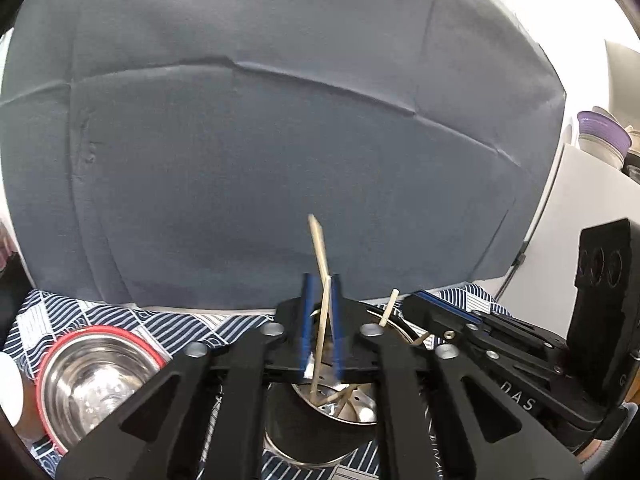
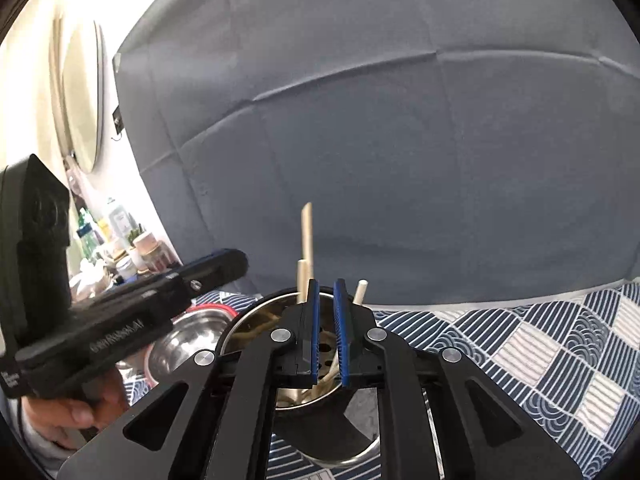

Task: Organize utensils
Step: 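Lower both sticks into the black holder and open both tools, then move both open tools back down to the sticks on the cloth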

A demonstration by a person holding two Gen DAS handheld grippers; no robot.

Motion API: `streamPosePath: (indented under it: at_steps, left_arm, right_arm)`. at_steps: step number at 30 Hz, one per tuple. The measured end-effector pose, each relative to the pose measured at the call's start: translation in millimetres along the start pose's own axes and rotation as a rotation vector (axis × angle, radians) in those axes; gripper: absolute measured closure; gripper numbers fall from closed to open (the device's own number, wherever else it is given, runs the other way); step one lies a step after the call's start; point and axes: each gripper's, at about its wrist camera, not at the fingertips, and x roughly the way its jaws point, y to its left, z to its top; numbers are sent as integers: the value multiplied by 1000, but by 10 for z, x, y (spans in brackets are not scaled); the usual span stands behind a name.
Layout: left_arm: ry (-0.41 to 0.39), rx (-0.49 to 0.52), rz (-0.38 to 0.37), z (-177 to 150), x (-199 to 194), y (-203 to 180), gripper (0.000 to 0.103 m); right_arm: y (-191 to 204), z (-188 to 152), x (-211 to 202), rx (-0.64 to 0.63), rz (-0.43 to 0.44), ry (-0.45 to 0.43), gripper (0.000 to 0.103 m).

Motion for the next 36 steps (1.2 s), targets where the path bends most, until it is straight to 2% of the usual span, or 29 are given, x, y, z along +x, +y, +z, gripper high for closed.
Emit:
streamPosePath:
  at_steps: [1,2,4,5,8,10,12,13,15,16,19,24,36]
  left_arm:
    - [-6,-7,8,15,-37,17,73]
    - [-11,-15,12,30,-78,34,67]
    - [-19,-16,24,56,-141,49,61]
    - [-22,-16,33,68,-176,55,51]
    - [-24,-17,50,82,-263,70,37]
    - [14,-12,64,80,-272,72,31]
    - [42,-3,75,61,-298,67,27]
    - [47,-1,87,47,-324,63,21]
    - [50,-12,89,21,-383,73,15]
    - [55,-16,95,2,-404,78,11]
    - [95,-16,106,-86,-461,84,6]
    - [178,-5,102,-268,-462,58,6]
    - [386,-43,103,-1024,-373,34,6]
  right_arm:
    - [3,11,-19,-6,-6,-1,94]
    - [6,27,-48,-12,-12,-4,91]
    - [6,57,-98,-18,-26,-13,80]
    - [1,78,-147,-18,-33,-23,75]
    - [-19,120,-240,-16,-47,-32,64]
    - [-26,144,-297,-18,-61,-35,57]
    - [-27,157,-345,-15,-68,-35,46]
    - [-23,160,-375,-15,-71,-33,42]
    - [-7,164,-411,-18,-81,-28,20]
    - [2,157,-448,-20,-97,-28,17]
    - [-2,125,-509,-17,-117,-9,17]
    - [-53,6,-597,-12,-155,30,15]
    - [-224,-656,-624,-26,-233,216,15]
